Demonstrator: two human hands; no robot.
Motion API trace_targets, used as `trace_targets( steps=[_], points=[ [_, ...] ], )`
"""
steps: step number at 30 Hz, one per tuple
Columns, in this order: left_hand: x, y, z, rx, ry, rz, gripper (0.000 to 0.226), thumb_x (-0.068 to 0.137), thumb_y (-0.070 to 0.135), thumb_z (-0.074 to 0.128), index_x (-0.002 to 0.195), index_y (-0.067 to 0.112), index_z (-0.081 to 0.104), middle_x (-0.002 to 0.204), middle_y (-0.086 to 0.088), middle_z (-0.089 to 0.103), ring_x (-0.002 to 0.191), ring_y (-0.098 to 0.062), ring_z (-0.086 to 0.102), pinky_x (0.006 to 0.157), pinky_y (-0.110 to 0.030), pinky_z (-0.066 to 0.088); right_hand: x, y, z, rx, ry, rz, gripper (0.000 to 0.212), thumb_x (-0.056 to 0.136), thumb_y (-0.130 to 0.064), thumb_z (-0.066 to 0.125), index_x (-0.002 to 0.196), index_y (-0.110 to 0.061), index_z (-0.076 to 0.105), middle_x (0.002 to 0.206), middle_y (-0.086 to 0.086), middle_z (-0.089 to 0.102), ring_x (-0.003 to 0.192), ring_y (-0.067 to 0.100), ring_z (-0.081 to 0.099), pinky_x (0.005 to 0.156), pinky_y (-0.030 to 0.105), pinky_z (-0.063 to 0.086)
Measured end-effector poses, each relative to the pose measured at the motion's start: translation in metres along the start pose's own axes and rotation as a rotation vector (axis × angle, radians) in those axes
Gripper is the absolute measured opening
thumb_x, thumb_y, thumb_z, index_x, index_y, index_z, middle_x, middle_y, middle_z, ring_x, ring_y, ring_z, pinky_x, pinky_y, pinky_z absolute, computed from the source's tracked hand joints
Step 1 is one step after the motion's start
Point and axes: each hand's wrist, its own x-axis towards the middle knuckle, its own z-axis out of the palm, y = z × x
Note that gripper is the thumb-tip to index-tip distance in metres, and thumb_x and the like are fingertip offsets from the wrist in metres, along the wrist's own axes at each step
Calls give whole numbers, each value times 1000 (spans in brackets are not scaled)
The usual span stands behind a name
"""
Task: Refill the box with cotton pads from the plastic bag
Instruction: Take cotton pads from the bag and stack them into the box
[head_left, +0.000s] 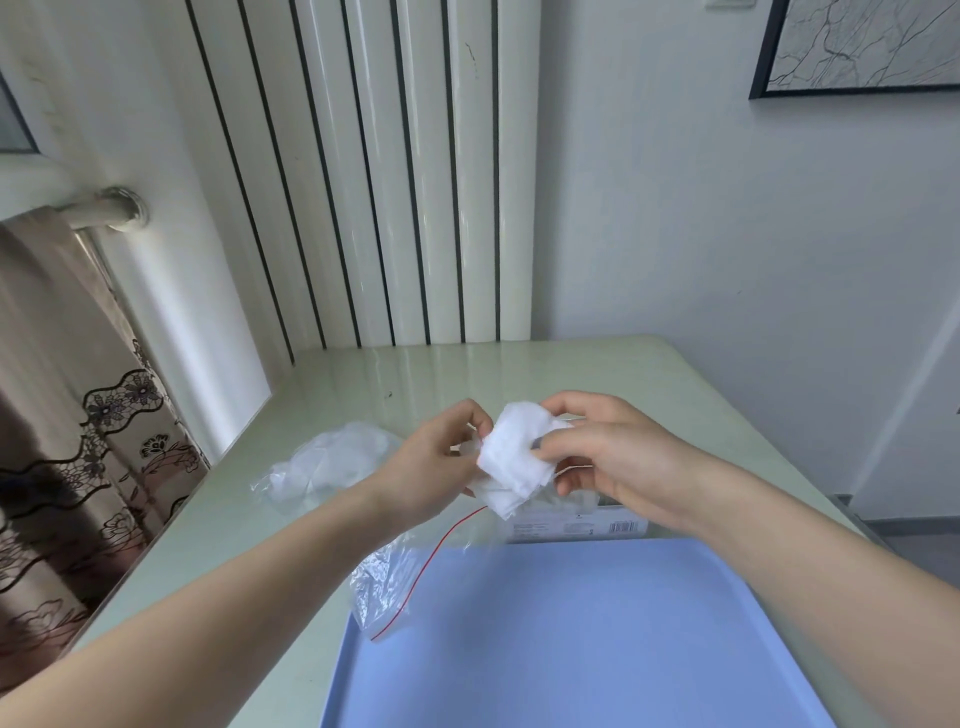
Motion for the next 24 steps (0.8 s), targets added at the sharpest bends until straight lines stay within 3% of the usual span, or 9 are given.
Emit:
trace_targets(
  steps=[2, 5, 9, 12, 17, 24],
  points=[
    [1, 0, 1, -17, -32, 17, 15, 89, -10, 47, 97, 0, 56, 94, -25, 60, 71, -17, 56, 63, -20, 52, 3, 0, 3, -209, 33, -7, 19, 82, -3, 61, 100, -6, 65, 81, 12, 68, 71, 23, 61, 65, 36, 49],
    [1, 1, 1, -123, -99, 3, 25, 88, -12, 45, 102, 1, 60, 93, -19, 59, 78, -19, 59, 74, -27, 57, 7, 1, 2, -363, 61, -22, 19, 76, -11, 59, 94, -14, 66, 86, 14, 71, 70, 25, 64, 69, 43, 51],
    [2, 0, -1, -192, -142, -34, 29, 86, -11, 46, 105, 1, 63, 92, -15, 58, 83, -22, 61, 78, -29, 57, 9, 5, -1, -403, 119, -61, 21, 79, -7, 64, 97, -18, 66, 88, 11, 71, 62, 20, 63, 72, 46, 56],
    [2, 2, -1, -202, -156, -40, 28, 85, -8, 50, 107, 2, 63, 92, -16, 59, 83, -24, 62, 79, -31, 57, 10, 8, 0, -397, 156, -76, 29, 79, -4, 67, 102, -21, 66, 97, 3, 68, 61, 16, 62, 65, 32, 54],
    [2, 3, -2, -165, -138, -26, 28, 82, -5, 51, 106, 9, 56, 81, -17, 56, 75, -24, 58, 74, -28, 53, 12, 12, -1, -386, 206, -71, 26, 79, -4, 71, 99, -20, 68, 96, 0, 69, 61, 11, 61, 62, 23, 50],
    [3, 2, -1, -134, -99, -6, 19, 91, -9, 45, 105, 1, 52, 73, -13, 50, 70, -23, 55, 78, -30, 53, 10, 20, -4, -340, 257, -73, 19, 78, -2, 71, 88, -17, 69, 83, -1, 68, 69, 16, 62, 72, 35, 52]
  ],
)
